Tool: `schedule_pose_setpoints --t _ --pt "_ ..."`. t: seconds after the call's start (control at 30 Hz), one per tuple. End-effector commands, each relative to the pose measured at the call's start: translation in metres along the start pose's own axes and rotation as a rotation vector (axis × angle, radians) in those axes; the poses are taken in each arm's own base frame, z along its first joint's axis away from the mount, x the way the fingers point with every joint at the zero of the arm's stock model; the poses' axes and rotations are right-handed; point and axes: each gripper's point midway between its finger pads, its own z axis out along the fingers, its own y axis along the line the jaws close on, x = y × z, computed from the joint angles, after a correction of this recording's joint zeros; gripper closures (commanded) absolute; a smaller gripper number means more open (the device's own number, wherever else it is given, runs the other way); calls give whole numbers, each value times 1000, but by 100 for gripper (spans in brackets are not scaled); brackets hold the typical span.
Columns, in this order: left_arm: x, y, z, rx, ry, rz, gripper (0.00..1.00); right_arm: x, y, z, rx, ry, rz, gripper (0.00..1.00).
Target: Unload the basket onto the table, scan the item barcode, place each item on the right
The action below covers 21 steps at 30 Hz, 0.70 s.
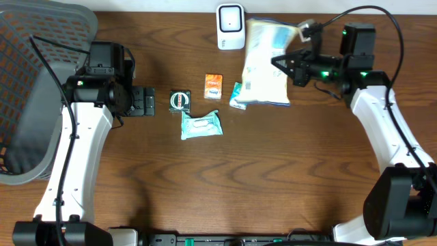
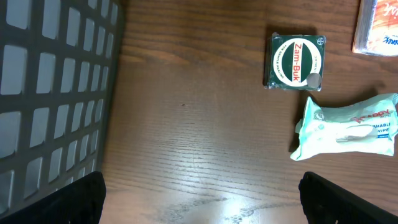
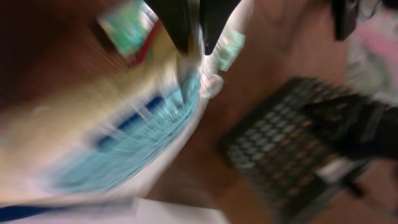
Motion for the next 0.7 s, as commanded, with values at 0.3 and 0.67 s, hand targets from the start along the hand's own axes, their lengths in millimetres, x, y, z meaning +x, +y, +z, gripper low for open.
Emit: schedule_pose_setpoints --t 0.3,0.67 --pt "3 1 4 -9 15 8 2 -30 46 16 -157 -69 -91 99" --pt "3 1 4 -9 15 8 2 48 -28 24 382 220 25 65"
